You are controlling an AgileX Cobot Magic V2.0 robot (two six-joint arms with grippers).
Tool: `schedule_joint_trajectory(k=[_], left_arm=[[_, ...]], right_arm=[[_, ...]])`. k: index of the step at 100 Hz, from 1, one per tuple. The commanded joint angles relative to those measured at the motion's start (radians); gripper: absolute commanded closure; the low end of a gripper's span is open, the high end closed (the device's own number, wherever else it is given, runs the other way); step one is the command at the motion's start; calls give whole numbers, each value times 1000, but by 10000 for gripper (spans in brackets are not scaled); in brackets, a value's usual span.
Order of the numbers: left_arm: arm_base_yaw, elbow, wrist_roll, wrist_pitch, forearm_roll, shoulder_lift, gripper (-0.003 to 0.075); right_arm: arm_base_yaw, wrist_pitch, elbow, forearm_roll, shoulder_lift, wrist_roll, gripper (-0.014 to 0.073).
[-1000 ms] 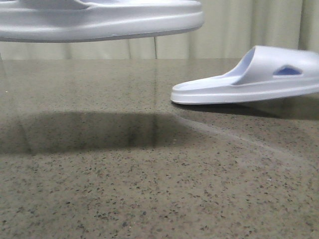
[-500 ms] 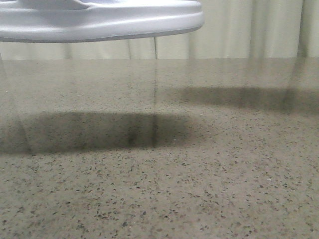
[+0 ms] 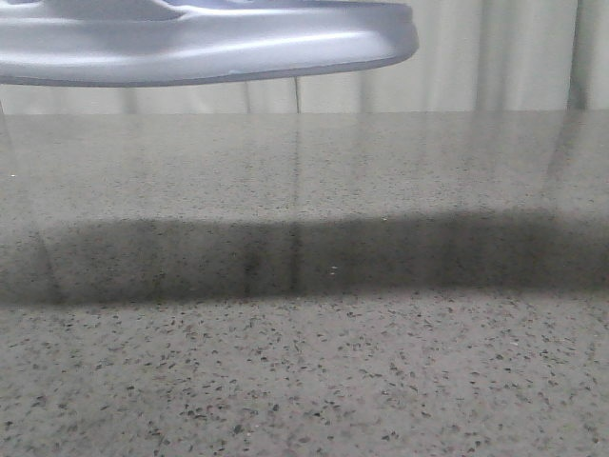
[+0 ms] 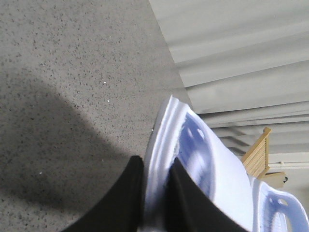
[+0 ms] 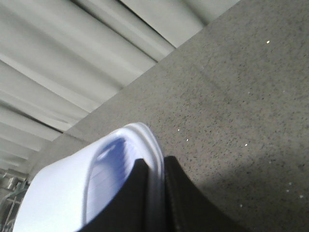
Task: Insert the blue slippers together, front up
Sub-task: 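Bring both held slippers toward each other above the table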
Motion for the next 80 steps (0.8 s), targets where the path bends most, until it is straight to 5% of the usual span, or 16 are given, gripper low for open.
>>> schedule_joint_trajectory(k=[1,80], left_arm=[[-9,-34,1,17,-79,-4,704],[-9,-34,73,185,-234,-4,704]], right_arm=[[0,-48,-39,67,-2,-48,701],[0,24,-35,183,20,-130,701]])
